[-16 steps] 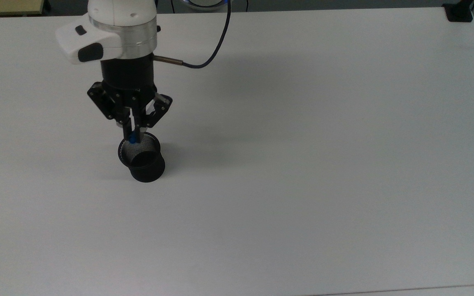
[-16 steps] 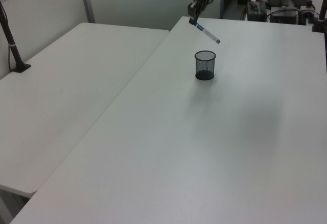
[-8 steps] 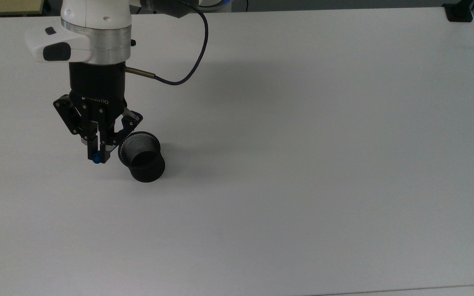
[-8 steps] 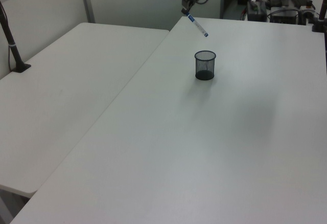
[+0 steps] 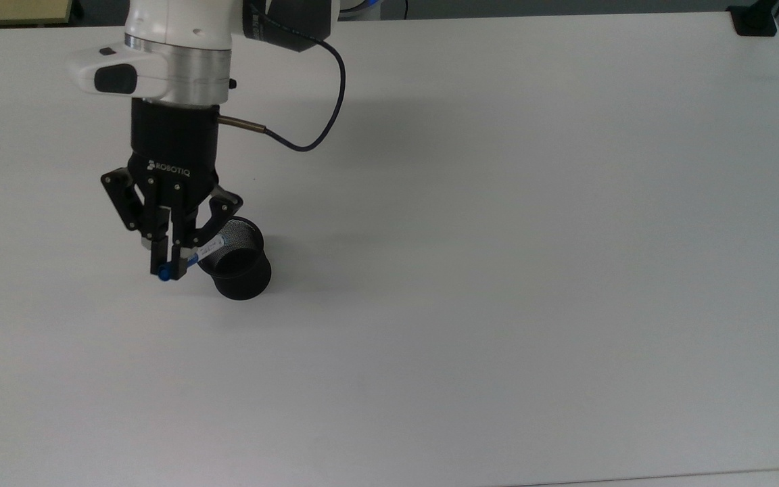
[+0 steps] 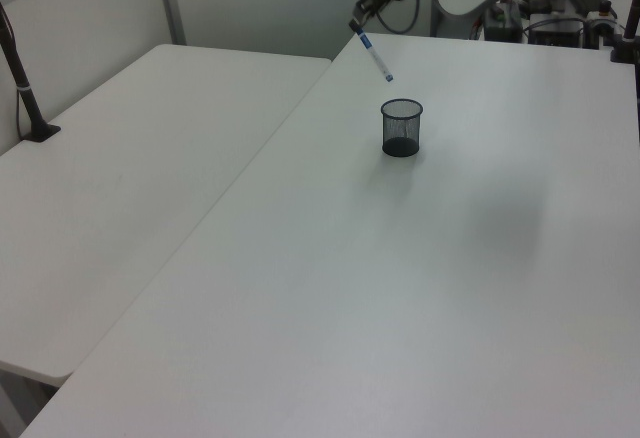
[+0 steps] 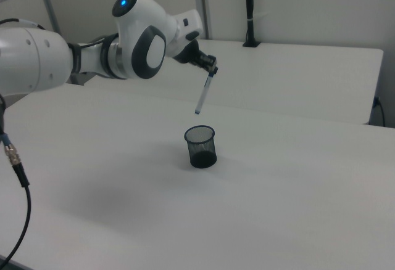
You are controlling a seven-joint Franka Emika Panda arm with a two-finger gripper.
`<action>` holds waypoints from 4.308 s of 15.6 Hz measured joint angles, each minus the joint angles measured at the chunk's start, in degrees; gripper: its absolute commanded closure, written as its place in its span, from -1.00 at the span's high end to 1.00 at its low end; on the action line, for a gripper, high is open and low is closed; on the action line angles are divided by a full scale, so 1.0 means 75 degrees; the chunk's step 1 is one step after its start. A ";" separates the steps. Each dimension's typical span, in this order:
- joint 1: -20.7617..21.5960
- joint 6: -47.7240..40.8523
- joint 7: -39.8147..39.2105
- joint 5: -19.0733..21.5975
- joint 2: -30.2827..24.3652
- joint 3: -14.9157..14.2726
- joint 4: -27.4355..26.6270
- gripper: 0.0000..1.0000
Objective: Insert the marker
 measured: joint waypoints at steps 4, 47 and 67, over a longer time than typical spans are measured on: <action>0.0013 0.0040 0.0012 -0.0296 -0.0547 0.0015 -0.0946 -1.00; -0.0010 0.1144 0.1054 -0.1221 0.0205 -0.0096 -0.1742 0.76; -0.0004 -0.7044 -0.0355 0.0766 -0.2299 0.1148 -0.0979 1.00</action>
